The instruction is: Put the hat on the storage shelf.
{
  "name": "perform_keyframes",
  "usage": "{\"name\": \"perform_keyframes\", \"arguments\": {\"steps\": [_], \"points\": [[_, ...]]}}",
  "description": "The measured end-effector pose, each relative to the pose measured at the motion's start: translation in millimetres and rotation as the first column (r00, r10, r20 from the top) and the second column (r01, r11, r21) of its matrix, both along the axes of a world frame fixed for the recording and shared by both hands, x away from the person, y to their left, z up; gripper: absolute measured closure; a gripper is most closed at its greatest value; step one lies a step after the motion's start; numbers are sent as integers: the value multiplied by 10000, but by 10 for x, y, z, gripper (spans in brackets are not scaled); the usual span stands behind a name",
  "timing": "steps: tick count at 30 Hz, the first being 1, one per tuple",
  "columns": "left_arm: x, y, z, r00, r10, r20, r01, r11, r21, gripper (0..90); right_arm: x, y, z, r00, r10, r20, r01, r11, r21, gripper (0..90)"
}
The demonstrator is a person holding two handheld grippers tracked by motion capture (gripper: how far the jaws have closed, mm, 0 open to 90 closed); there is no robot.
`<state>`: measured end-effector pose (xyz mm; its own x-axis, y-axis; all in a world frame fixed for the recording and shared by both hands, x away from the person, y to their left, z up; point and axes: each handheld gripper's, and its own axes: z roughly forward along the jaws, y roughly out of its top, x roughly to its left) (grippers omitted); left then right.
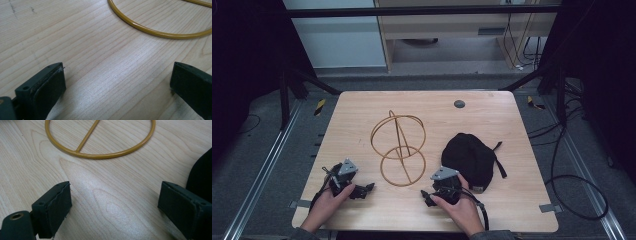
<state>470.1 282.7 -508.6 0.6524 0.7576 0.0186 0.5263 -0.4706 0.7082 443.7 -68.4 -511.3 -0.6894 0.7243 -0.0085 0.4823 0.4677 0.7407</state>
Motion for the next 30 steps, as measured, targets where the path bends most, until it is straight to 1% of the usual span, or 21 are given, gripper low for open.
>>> {"name": "perform_keyframes", "arguments": {"steps": [4, 13, 15, 17, 18, 19, 21, 23, 24, 25, 26, 27, 28, 29, 30], "points": [[0, 0, 0, 10000, -2, 1, 2, 10000, 0, 0, -1, 3, 0, 10000, 42, -32, -42, 10000, -3, 104], [1, 0, 0, 10000, -10, 5, 10, 10000, 4, 0, -13, 1, 2, 10000, -21, -38, 21, 10000, 28, 111], [1, 0, 0, 10000, -10, 4, 10, 10000, 4, 0, -40, -11, 27, 9999, -96, 90, 97, 9999, -71, 133], [1, 1, 1, 10000, -11, 6, 11, 10000, 8, 0, -59, -39, 83, 9996, -132, 269, 129, 9998, 125, 132], [1, 1, 1, 10000, -11, 6, 11, 10000, 8, 0, -59, -39, 83, 9996, -132, 269, 129, 9998, 125, 132], [1, 0, 0, 10000, -4, 1, 4, 10000, -2, 0, -77, -78, 171, 9987, -271, 431, 262, 9994, 211, 132], [1, 0, 0, 10000, -3, 1, 3, 10000, -4, 0, -88, -129, 281, 9972, -391, 640, 391, 9992, 16, 131], [1, 0, 0, 10000, -2, 0, 2, 10000, -3, 0, -100, -188, 407, 9956, -490, 803, 512, 9984, -251, 123], [1, 0, 0, 10000, -2, 0, 2, 10000, -3, 0, -105, -221, 484, 9948, -463, 910, 509, 9975, -496, 116], [1, 0, 0, 10000, -2, -1, 2, 10000, -2, 0, -105, -221, 484, 9948, -463, 910, 509, 9975, -496, 116], [1, 0, 0, 10000, -3, -1, 3, 10000, -2, 0, -117, -291, 649, 9916, -396, 1233, 516, 9941, -954, 122], [1, 0, 0, 10000, -3, -1, 3, 10000, -2, 0, -110, -327, 730, 9906, -301, 1334, 451, 9928, -1110, 122], [1, 0, 0, 10000, -7, -3, 7, 10000, 0, 0, -110, -327, 730, 9906, -301, 1334, 451, 9928, -1110, 122], [5, -1, 1, 10000, -13, -3, 13, 10000, 10, 0, -83, -397, 882, 9895, -350, 1403, 571, 9859, -1571, 125], [5, -1, 1, 10000, -13, -3, 13, 10000, 10, 0, -62, -435, 949, 9895, -354, 1401, 593, 9836, -1706, 127]]}}
